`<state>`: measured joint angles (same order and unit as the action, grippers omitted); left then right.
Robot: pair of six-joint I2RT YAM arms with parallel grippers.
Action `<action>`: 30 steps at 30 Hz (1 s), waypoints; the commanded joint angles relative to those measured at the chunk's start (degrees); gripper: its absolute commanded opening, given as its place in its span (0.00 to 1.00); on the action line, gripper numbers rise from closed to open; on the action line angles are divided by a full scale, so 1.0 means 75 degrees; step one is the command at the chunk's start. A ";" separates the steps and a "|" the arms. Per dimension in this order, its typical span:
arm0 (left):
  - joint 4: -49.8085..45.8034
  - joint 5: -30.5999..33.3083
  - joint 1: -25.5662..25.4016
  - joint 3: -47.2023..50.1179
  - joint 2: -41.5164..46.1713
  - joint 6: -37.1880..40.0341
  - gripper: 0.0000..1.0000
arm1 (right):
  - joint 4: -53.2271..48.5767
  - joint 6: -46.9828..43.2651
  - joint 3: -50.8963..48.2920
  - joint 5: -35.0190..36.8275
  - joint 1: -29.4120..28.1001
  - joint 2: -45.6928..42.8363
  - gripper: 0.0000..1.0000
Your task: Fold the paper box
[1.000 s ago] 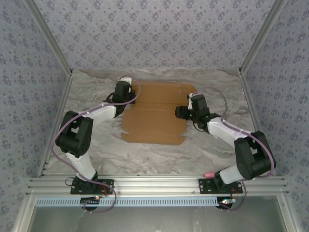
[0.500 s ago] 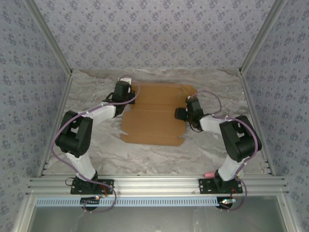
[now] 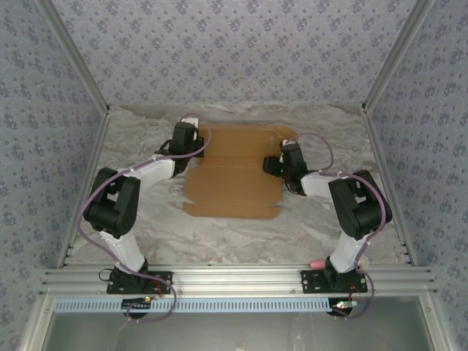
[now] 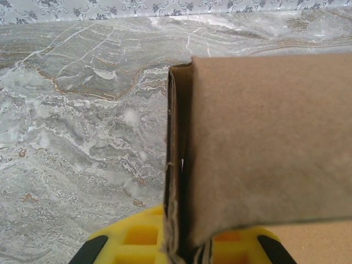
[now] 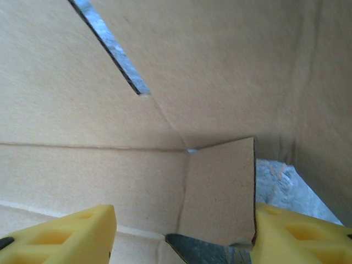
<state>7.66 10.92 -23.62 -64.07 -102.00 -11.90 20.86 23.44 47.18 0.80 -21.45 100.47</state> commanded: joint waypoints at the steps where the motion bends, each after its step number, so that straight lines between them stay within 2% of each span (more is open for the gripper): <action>1: 0.0027 -0.0187 0.0032 -0.0245 0.0299 -0.0112 0.00 | 0.0440 -0.0290 0.0127 -0.0395 -0.0009 0.0054 0.61; 9: 0.0045 -0.0257 0.0038 -0.0258 0.0228 -0.0149 0.00 | 0.0607 -0.0600 0.0194 -0.0993 -0.0162 0.0192 0.53; 16: 0.0045 -0.0342 0.0032 -0.0268 0.0216 -0.0206 0.00 | 0.0453 -0.0663 0.0462 -0.0905 -0.0432 0.0588 0.48; 24: 0.0061 -0.0343 0.0038 -0.0258 0.0216 -0.0218 0.00 | 0.0400 -0.0570 0.0584 -0.0856 -0.0403 0.0788 0.46; 30: 0.0048 -0.0226 0.0050 -0.0236 0.0226 -0.0184 0.00 | -0.0035 -0.0811 0.0314 -0.0891 -0.0270 0.0106 0.48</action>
<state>7.66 10.33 -23.35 -64.07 -102.00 -12.03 23.22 19.00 50.15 -5.39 -23.94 105.14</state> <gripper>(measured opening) 0.079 0.471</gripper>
